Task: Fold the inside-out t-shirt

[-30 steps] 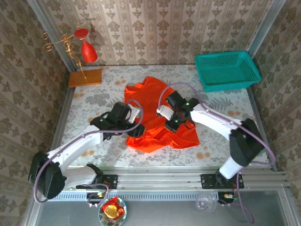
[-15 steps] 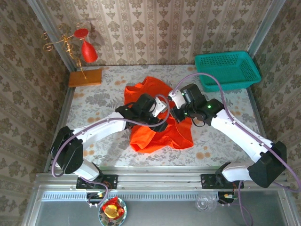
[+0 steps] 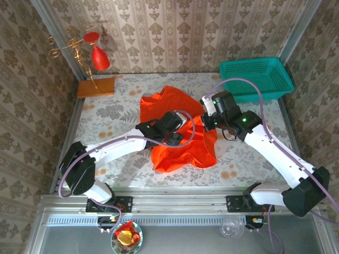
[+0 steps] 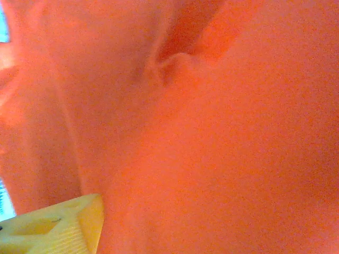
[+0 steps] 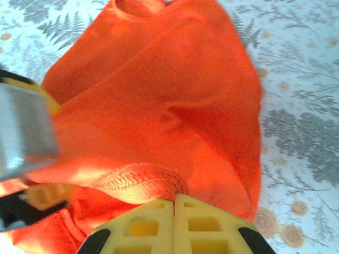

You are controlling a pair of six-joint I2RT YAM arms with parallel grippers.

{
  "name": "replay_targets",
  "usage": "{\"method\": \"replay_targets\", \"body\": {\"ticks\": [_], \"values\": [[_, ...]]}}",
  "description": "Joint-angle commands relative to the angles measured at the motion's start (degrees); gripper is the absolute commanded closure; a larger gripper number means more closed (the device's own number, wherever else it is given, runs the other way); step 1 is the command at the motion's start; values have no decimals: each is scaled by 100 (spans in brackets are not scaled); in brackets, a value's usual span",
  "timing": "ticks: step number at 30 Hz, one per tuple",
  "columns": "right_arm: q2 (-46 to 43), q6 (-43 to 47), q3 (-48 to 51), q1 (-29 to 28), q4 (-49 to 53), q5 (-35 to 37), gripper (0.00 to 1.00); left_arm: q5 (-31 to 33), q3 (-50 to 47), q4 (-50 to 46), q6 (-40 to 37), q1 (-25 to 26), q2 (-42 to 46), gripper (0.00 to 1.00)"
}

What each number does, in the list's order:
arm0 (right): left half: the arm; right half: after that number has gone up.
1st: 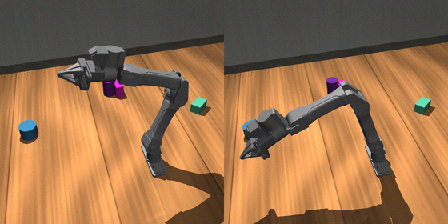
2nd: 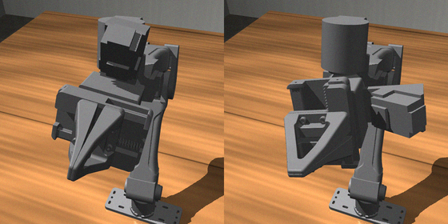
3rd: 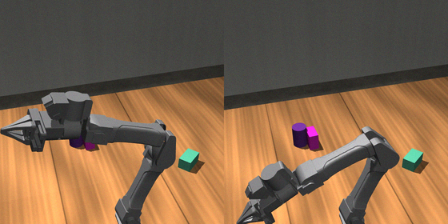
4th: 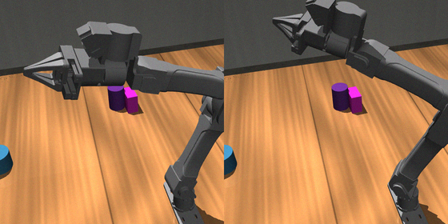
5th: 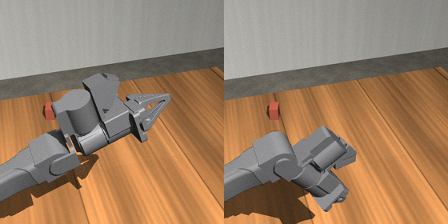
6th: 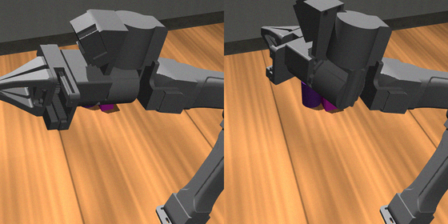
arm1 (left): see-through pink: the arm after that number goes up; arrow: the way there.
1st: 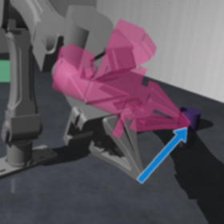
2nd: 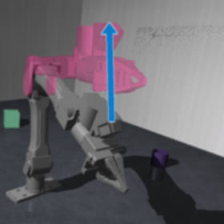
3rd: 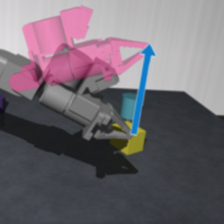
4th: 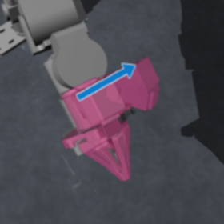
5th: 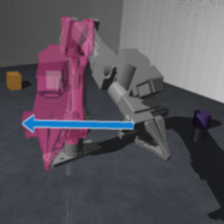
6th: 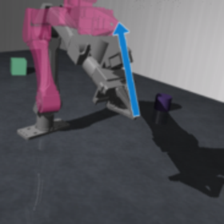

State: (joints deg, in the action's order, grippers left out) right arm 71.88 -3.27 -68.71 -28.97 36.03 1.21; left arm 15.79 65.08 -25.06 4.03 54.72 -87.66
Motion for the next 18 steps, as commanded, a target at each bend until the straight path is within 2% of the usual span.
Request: {"method": "replay_targets", "body": {"ticks": [1,3,7,11,13,14,15,17,18], "values": [[-217,-124,-133,117,98,319,100,724,216,-292,-266,28,303,33],[-251,-148,-95,158,82,314,100,793,338,-349,-380,21,288,39],[-318,-170,-33,164,2,131,100,581,604,-357,-615,-14,104,63],[-332,-144,-5,172,25,221,100,-32,901,-355,-719,-50,-112,91],[-341,-108,20,181,71,470,100,-368,1000,-304,-703,-81,-140,99],[-338,-108,32,180,131,689,100,-545,1052,-266,-664,-106,-124,100],[-333,-144,37,181,193,902,97,-690,1096,-220,-627,-142,-106,100],[-395,-357,63,173,350,1058,77,-1015,1165,-91,-507,-222,-25,100],[-455,-489,80,157,413,951,73,-1168,1194,-41,-447,-292,-4,100]]}}
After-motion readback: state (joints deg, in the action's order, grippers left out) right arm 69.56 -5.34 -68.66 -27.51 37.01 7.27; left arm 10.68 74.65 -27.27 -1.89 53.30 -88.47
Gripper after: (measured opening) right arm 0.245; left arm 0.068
